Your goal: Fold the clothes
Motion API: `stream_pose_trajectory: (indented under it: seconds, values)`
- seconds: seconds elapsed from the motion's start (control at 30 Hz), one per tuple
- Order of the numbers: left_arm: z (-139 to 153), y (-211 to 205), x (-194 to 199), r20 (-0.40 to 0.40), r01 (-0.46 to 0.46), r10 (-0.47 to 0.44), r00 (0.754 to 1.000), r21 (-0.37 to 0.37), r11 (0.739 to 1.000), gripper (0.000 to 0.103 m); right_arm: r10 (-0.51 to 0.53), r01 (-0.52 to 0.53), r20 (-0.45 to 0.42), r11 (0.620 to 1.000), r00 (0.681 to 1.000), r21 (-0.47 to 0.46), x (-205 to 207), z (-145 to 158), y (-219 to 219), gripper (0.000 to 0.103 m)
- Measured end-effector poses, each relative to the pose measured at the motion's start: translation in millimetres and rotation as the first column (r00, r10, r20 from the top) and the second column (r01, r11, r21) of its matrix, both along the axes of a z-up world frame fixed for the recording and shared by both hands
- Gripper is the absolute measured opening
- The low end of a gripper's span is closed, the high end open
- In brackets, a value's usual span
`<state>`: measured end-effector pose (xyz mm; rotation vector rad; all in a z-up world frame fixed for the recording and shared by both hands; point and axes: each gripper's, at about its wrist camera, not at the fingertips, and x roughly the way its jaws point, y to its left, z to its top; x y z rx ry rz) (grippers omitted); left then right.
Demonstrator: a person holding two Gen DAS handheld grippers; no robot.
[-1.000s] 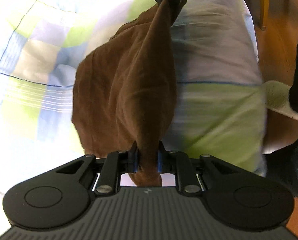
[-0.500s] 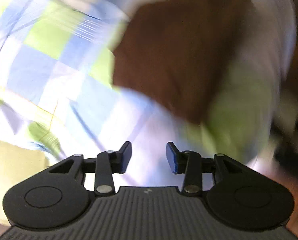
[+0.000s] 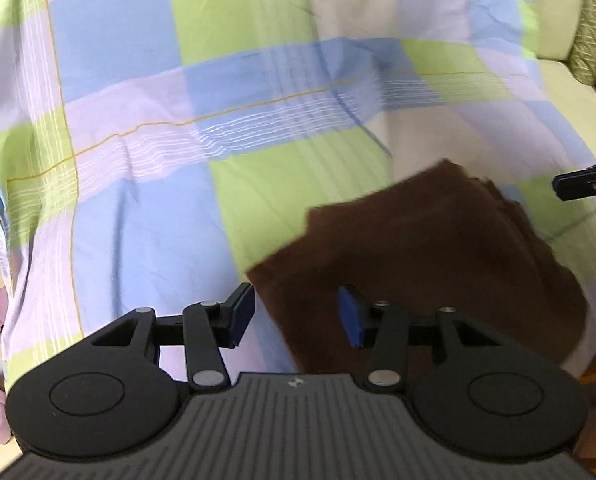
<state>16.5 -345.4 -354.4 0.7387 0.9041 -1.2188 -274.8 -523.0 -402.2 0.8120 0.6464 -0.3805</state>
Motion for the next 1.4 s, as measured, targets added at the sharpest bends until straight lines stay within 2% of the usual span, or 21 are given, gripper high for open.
stream_pose_trajectory:
  seconds: [0.23,0.27,0.33,0.4,0.43,0.5,0.6,0.7,0.83,1.03,1.07,1.1,1.23,1.4]
  values:
    - [-29,-14,20,-0.106,-0.039,0.041,0.994,0.02,0.999,0.047,0.016,-0.016,0.024,0.999,1.0,0.032,12,-18,-15,0.027]
    - [-31,-13,23,-0.131,-0.053,0.055,0.99,0.019,0.998,0.044,0.016,-0.017,0.025,0.999,1.0,0.034,15,-21,-16,0.027]
    - [-29,-11,23,-0.144,-0.055,0.055,0.988,0.004,0.998,0.023,0.017,-0.018,0.023,0.999,1.0,0.039,18,-26,-17,0.027]
    - [-28,-12,19,-0.13,-0.038,0.037,0.991,-0.006,0.999,0.01,0.019,-0.019,0.015,0.999,1.0,0.045,20,-33,-18,0.027]
    - [-27,-11,18,-0.12,-0.032,0.031,0.992,-0.011,0.999,0.009,0.02,-0.021,0.01,0.998,1.0,0.051,21,-36,-20,0.028]
    - [-24,-7,15,-0.096,-0.024,0.021,0.995,-0.027,0.999,0.008,0.025,-0.025,0.008,0.998,1.0,0.061,22,-38,-22,0.028]
    - [-15,5,7,-0.052,-0.006,0.002,0.999,-0.089,0.996,0.007,0.043,-0.044,0.017,0.996,0.999,0.08,22,-41,-25,0.028]
    - [-19,7,3,-0.008,0.012,-0.013,1.0,-0.069,0.998,0.007,0.067,-0.068,0.016,0.993,0.998,0.094,25,-45,-27,0.029]
    - [-24,2,0,0.003,0.025,-0.025,1.0,-0.057,0.998,0.007,0.073,-0.072,-0.001,0.994,0.997,0.085,30,-49,-32,0.029]
    - [-35,-8,0,0.009,0.037,-0.036,0.999,-0.039,0.999,0.007,0.037,-0.041,0.032,0.986,0.999,0.161,38,-62,-47,0.029]
    - [-35,-9,0,0.011,0.037,-0.036,0.999,-0.041,0.998,0.007,0.04,-0.047,0.044,0.984,0.998,0.17,38,-63,-47,0.024]
    - [-35,-9,0,0.013,0.037,-0.036,0.999,-0.044,0.998,0.007,0.049,-0.059,0.058,0.983,0.997,0.173,39,-62,-45,0.002]
    - [-17,5,-4,0.043,0.029,-0.025,0.999,-0.11,0.993,0.005,0.054,-0.062,0.097,0.995,0.994,0.079,31,-43,-31,0.001]
    - [18,22,-9,0.104,0.037,-0.015,0.994,-0.213,0.976,0.005,0.017,-0.01,0.208,0.999,0.978,-0.033,8,7,-16,0.001]
